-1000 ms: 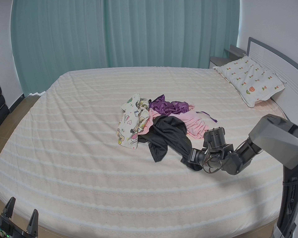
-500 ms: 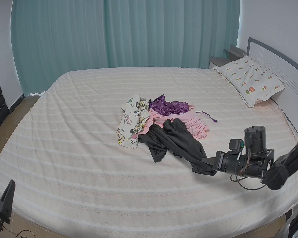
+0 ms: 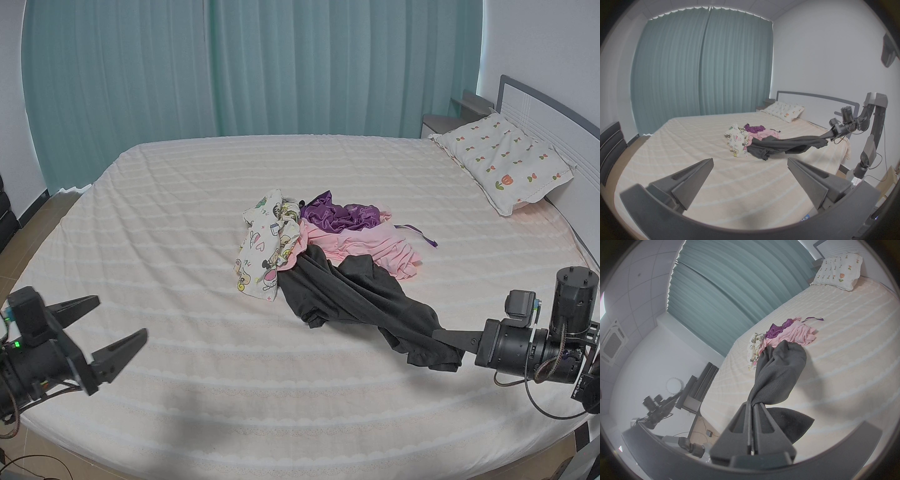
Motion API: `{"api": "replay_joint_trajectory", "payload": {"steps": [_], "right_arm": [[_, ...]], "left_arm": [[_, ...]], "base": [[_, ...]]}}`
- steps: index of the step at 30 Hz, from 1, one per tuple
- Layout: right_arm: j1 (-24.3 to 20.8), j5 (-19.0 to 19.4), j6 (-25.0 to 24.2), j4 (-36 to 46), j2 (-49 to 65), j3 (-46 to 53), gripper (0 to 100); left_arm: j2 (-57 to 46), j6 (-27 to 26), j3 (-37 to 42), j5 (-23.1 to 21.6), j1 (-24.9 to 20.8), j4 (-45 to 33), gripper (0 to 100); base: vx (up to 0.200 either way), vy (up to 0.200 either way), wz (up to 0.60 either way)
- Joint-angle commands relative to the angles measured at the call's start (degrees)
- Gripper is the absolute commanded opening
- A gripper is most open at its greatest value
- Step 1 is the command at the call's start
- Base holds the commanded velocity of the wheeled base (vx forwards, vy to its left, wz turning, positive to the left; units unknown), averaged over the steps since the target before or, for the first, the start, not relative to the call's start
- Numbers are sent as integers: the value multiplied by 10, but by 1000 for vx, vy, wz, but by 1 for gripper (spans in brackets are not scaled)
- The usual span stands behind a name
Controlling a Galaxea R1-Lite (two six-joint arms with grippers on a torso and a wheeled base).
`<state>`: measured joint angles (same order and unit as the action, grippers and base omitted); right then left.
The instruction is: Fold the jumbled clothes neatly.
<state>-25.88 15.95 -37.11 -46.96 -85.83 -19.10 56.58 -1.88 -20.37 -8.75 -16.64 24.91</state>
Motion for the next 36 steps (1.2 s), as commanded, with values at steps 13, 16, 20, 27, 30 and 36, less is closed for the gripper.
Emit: {"api": "replay_joint_trajectory", "payload": {"steps": [13,16,20,27,30,36], "right_arm": [[-68,25,-20,-68,87,106,0],[-68,24,-20,-69,85,107,0],[-68,25,-23,-69,81,108,0],[-68,24,-39,-75,95,98,0],[-68,24,-62,-82,104,93,0],[-69,23,-79,-82,95,87,0]], "left_arm": [[537,59,-140,164,-328,288,100],[569,58,-159,165,-329,306,100],[595,58,-177,168,-326,328,100],[613,57,-183,167,-313,339,100],[617,58,-181,165,-313,351,100],[615,58,-175,161,-313,364,100]], "base": [[0,0,0],[0,0,0],[0,0,0],[0,0,0],[0,0,0],[0,0,0]]}}
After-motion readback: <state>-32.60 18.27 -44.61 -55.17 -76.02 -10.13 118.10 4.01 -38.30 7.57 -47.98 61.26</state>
